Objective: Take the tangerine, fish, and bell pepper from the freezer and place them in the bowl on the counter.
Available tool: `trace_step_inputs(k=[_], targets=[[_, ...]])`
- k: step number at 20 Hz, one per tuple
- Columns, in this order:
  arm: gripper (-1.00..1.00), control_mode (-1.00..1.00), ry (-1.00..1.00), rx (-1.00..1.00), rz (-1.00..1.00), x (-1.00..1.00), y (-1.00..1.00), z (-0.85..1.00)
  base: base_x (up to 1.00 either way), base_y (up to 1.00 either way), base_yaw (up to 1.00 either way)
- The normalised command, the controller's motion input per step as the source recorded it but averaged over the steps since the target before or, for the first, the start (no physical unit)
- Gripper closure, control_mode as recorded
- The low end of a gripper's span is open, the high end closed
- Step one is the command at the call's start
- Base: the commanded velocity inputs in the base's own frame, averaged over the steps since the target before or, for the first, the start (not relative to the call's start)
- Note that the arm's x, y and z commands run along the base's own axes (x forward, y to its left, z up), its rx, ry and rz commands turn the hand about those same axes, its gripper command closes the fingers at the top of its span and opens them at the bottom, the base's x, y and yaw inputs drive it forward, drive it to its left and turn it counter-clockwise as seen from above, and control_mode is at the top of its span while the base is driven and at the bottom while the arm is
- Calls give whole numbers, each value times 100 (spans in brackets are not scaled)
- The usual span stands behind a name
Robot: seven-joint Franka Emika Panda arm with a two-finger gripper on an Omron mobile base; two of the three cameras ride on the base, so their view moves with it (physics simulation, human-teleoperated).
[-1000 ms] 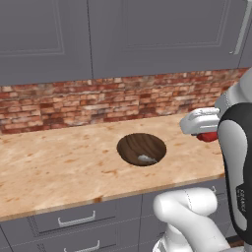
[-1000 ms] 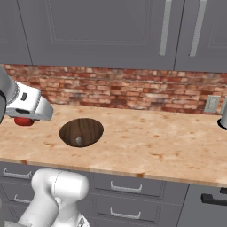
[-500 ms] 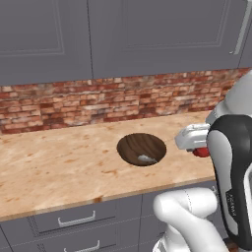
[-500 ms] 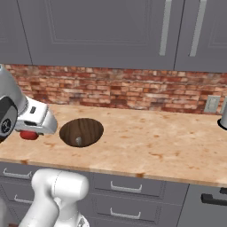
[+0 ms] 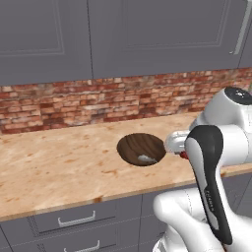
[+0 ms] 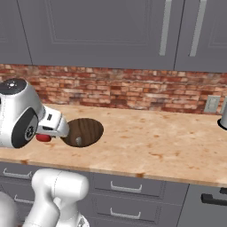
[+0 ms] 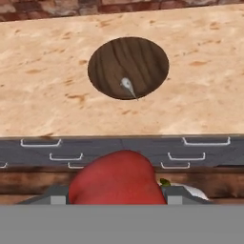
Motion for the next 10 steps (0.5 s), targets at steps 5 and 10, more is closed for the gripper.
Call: trace_step_inputs(k=[5,10], targets=[[100,-100,5,0,0,72,0,-41,0,0,0],[100,-100,7,-2,0,55,12,-59,0,0,0]])
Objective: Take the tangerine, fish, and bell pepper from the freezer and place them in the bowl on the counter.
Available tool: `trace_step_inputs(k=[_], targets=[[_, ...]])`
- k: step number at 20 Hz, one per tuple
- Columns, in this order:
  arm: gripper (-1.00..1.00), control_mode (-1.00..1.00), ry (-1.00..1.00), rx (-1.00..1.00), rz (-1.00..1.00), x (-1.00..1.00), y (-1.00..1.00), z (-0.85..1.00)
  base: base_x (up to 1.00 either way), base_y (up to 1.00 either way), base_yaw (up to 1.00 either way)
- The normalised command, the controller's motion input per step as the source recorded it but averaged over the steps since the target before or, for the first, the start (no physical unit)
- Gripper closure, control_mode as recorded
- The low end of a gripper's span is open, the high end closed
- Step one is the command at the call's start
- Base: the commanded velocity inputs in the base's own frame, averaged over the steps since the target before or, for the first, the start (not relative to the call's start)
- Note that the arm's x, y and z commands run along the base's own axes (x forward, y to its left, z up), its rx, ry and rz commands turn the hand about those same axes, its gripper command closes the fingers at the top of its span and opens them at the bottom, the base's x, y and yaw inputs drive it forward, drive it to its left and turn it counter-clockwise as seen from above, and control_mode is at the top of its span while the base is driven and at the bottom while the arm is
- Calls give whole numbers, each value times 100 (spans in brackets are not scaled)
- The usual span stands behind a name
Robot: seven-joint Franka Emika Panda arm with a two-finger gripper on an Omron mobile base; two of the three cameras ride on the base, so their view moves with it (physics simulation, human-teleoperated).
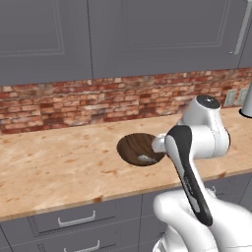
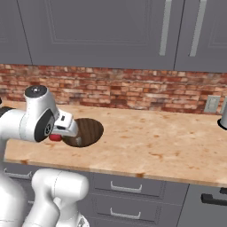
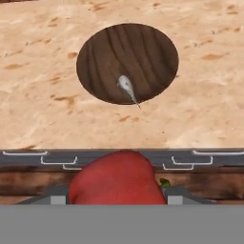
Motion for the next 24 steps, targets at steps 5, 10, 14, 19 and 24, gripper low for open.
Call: trace_step_inputs(k=[5,10,14,19,24], targets=[[100,-100,3,-1,0,62,12,-37,0,0,0],[100,-100,3,0,0,71,2,-27,0,0,0],[100,-100,4,0,0,59,3,-41,0,0,0],[100,-100,5,0,0,56,8,-51,0,0,0],[100,-100,4,0,0,47,6,-53,0,0,0]])
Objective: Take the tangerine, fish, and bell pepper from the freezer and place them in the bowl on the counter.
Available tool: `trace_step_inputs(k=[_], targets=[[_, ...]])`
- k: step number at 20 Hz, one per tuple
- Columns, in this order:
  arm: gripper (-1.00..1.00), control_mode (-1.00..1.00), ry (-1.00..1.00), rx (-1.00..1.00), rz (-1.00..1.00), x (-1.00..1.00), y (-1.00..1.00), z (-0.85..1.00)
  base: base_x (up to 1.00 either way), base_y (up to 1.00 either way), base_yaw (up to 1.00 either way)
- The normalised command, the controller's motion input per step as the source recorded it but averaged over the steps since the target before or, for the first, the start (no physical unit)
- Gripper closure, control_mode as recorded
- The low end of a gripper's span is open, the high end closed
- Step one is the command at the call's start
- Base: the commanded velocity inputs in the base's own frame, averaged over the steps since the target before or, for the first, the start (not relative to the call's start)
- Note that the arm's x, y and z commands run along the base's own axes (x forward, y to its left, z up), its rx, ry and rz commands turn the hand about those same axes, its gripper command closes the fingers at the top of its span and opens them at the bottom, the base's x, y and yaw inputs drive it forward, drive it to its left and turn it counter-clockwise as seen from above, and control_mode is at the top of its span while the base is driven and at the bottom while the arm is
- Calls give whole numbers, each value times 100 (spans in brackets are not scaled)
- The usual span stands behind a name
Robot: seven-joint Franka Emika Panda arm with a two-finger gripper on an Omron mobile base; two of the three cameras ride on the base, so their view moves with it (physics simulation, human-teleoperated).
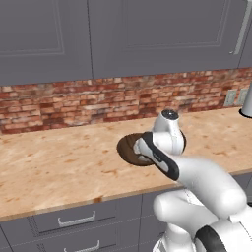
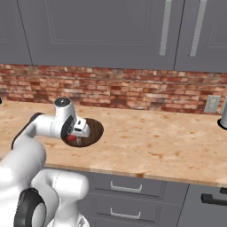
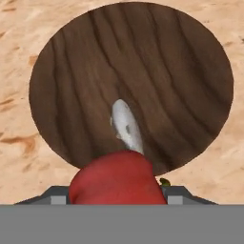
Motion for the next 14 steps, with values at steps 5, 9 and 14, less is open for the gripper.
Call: trace_step_inputs(k=[5,9,14], targets=[[100,-100,0,0,0,49,0,-13,0,0,0],[100,-100,1,0,0,40,0,-18,0,0,0],[100,-100,2,0,0,40,0,-32,0,0,0]])
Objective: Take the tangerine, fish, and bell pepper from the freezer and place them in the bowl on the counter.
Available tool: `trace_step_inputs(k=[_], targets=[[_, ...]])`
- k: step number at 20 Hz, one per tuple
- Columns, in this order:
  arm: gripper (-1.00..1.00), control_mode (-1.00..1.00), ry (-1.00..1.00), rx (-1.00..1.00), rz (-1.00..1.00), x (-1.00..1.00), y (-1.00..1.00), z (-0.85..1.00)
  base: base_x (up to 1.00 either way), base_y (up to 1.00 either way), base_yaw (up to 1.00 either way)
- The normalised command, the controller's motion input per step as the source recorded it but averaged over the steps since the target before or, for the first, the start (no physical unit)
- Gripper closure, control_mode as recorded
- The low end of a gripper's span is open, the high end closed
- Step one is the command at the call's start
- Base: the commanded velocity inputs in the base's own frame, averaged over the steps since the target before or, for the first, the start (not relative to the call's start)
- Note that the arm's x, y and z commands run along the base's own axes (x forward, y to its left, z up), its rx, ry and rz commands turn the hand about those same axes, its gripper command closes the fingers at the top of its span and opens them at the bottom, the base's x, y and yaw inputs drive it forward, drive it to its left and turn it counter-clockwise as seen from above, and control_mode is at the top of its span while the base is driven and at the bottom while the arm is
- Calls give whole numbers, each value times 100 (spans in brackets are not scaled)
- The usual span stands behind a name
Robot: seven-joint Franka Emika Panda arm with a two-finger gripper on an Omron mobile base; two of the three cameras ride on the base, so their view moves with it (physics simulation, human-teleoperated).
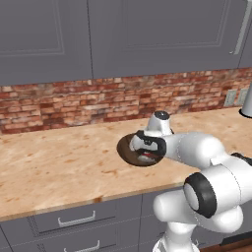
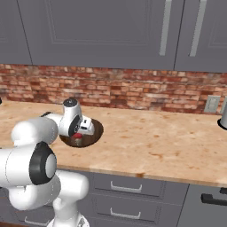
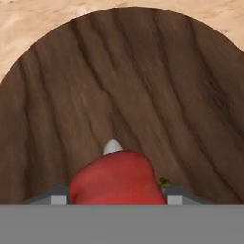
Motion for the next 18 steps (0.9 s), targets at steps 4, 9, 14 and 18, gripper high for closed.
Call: trace_step_inputs(k=[4,9,14,18], targets=[[100,-100,2,0,0,16,0,-33,0,0,0],[-100,-100,0,0,0,10,0,-9,0,0,0],[-100,-100,-12,0,0,0,0,1,0,0,0],[-100,-100,-20,0,0,-9,-1,6,0,0,0]])
